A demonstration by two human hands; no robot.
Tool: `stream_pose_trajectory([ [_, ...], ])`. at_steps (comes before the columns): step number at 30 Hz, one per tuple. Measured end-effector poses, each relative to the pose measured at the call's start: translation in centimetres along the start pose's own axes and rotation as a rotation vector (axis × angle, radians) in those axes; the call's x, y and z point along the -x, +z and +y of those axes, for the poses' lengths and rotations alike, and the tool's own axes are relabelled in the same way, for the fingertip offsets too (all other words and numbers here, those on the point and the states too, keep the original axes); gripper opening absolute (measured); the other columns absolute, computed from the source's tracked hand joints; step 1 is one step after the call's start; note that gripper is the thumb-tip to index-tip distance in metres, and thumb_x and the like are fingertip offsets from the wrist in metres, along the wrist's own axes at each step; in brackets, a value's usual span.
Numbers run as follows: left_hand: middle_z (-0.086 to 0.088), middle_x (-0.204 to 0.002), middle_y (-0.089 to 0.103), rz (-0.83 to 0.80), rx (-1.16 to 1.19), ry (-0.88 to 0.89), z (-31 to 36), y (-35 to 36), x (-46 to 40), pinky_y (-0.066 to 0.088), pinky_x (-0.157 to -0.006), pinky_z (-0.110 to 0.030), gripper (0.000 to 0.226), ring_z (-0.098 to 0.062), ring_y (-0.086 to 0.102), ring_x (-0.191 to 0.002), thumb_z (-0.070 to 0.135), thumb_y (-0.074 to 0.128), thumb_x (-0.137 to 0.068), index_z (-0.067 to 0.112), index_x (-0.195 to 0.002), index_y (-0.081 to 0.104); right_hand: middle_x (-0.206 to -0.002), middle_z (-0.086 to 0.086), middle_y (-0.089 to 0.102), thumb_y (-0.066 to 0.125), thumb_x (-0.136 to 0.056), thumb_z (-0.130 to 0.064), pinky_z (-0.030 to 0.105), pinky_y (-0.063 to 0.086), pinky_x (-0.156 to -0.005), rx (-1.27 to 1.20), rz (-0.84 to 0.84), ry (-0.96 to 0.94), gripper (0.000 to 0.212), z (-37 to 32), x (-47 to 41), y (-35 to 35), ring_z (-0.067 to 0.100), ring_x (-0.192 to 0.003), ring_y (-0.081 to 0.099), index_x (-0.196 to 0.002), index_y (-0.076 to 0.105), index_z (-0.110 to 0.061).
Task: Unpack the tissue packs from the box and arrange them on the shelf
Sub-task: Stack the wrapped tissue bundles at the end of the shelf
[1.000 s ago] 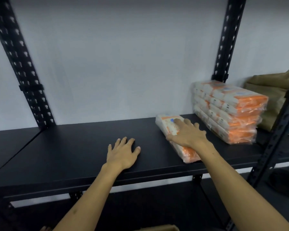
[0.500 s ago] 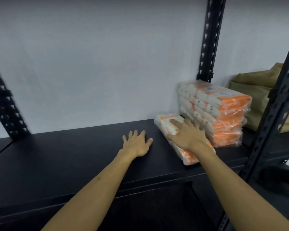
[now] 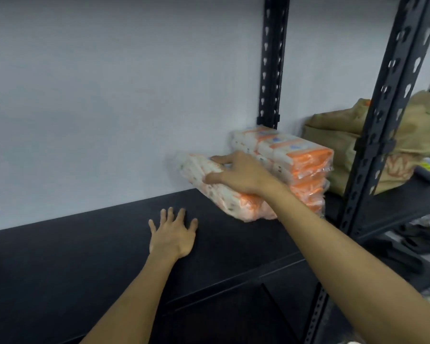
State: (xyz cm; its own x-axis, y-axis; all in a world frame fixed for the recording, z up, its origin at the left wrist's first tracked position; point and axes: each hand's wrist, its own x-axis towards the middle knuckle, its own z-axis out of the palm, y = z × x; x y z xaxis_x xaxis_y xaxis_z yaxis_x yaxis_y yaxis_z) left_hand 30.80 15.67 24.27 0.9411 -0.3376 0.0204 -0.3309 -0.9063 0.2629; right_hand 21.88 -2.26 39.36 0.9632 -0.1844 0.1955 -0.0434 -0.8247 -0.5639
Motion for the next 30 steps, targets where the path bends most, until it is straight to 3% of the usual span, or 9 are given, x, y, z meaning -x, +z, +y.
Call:
stream_pose_trajectory([
  [4,-0.004,-0.170,-0.001,-0.002,0.016,0.015,0.0,0.1,-0.1,-0.005,-0.125,-0.054,0.067,-0.023,-0.010,-0.156,0.061,0.016,-0.103,0.030,-0.162,0.009,-0.137,-0.006,0.063,0.073,-0.074,-0.060,0.035,0.049,-0.096,0.098,0.143,-0.097,0.073,-2.5,-1.4,-6.0,0.019,-0.118,0.060,-0.142,0.057,-0.037],
  [10,-0.003,-0.170,-0.001,0.017,0.018,0.008,0.4,0.0,0.1,-0.004,-0.125,-0.054,0.067,-0.022,-0.009,-0.156,0.060,0.016,-0.103,0.030,-0.162,0.008,-0.131,-0.001,0.064,0.069,-0.066,-0.067,0.043,0.051,-0.095,0.288,0.306,-0.010,0.081,-1.1,-5.6,-12.6,0.027,-0.118,0.059,-0.142,0.056,-0.042],
  [18,-0.002,-0.171,-0.001,0.032,0.022,-0.002,0.5,0.1,-0.2,-0.004,-0.125,-0.053,0.067,-0.021,-0.009,-0.156,0.060,0.016,-0.102,0.031,-0.162,0.006,-0.148,-0.001,0.051,0.072,-0.076,-0.062,0.044,0.046,-0.102,0.344,0.192,0.152,0.081,4.6,-8.6,-13.3,0.029,-0.127,0.053,-0.148,0.049,-0.035],
  [24,-0.002,-0.171,0.000,0.042,0.036,-0.003,0.5,0.0,0.0,-0.003,-0.125,-0.052,0.066,-0.021,-0.008,-0.157,0.060,0.018,-0.103,0.031,-0.162,0.008,-0.145,-0.002,0.050,0.069,-0.077,-0.063,0.047,0.045,-0.104,0.378,0.177,0.132,0.077,5.1,-9.2,-12.8,0.029,-0.127,0.052,-0.148,0.049,-0.039],
  [30,-0.002,-0.171,0.001,0.042,0.049,-0.005,0.6,-0.2,0.0,-0.003,-0.125,-0.052,0.067,-0.021,-0.007,-0.157,0.060,0.019,-0.102,0.032,-0.162,0.010,-0.129,-0.001,0.057,0.070,-0.073,-0.067,0.045,0.049,-0.100,0.408,0.104,0.136,0.080,4.8,-9.1,-14.0,0.026,-0.108,0.056,-0.145,0.054,-0.035],
])
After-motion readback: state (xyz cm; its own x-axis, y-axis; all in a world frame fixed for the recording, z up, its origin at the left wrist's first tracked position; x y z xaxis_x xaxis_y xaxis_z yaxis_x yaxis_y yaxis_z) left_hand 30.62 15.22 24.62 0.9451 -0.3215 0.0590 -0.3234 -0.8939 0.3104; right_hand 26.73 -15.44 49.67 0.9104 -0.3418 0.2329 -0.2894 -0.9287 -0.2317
